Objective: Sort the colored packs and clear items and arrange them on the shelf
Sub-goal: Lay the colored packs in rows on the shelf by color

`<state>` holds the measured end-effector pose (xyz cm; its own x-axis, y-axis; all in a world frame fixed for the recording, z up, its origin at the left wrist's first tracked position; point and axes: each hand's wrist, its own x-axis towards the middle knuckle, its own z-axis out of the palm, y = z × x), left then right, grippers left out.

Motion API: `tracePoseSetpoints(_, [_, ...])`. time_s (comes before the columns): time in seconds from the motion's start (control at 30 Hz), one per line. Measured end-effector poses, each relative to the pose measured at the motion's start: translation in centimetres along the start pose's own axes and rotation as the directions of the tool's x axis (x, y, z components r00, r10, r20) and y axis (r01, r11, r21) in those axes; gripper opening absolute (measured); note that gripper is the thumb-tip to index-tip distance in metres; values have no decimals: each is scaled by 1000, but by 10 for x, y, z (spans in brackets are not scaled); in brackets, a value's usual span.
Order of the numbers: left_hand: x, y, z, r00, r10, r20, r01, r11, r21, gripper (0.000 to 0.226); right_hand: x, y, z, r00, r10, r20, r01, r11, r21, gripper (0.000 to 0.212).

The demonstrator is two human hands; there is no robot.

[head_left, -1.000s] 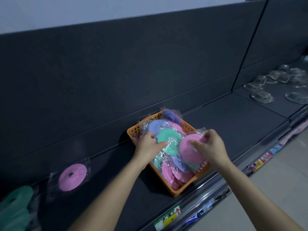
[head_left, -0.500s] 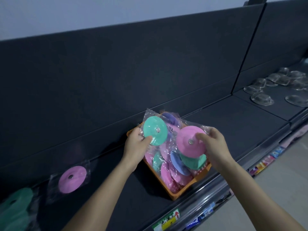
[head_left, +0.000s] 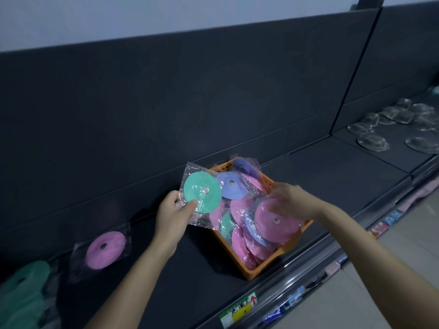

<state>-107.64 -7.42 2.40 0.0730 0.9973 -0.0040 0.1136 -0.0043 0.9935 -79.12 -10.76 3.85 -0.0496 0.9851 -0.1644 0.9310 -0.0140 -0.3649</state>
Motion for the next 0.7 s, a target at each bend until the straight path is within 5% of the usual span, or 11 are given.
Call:
tracePoseSetpoints(0.07, [-2,-1,1,1000,-7,18,7,1000,6,7,3,-2,7,993,44,110,-51,997,59,20])
tracePoseSetpoints(0.17, [-3,-2,4,1000,-6,28,6,1000,6,5,3,-3,14,951,153,269,-199,968,154,94])
tracePoseSetpoints(0.23, [-4,-2,5,999,-7,38,7,1000,12,5,2,-3,16,957,153,247,-195,969,154,118])
tracePoseSetpoints(0.3, [-6,-3,6,999,-9,49,8,1000,21,6,2,-2,16,977,138,163,-157,981,110,109])
tracePoseSetpoints(0.4, [-8,-5,5,999,-11,52,10,1000,27,9,0,-2,12,997,72,31,-72,997,7,64])
tracePoseSetpoints(0.5, [-9,-5,4,999,-8,43,8,1000,12,13,-4,-4,4,999,28,-31,-27,1000,16,53])
tracePoseSetpoints(0.6, [-10,-4,-1,999,-8,41,9,1000,-8,15,-11,-11,-9,987,76,-143,-33,959,282,54])
tracePoseSetpoints(0.7, [-11,-4,-8,1000,-12,24,13,999,-40,9,-18,-25,-16,956,164,-243,37,754,656,41])
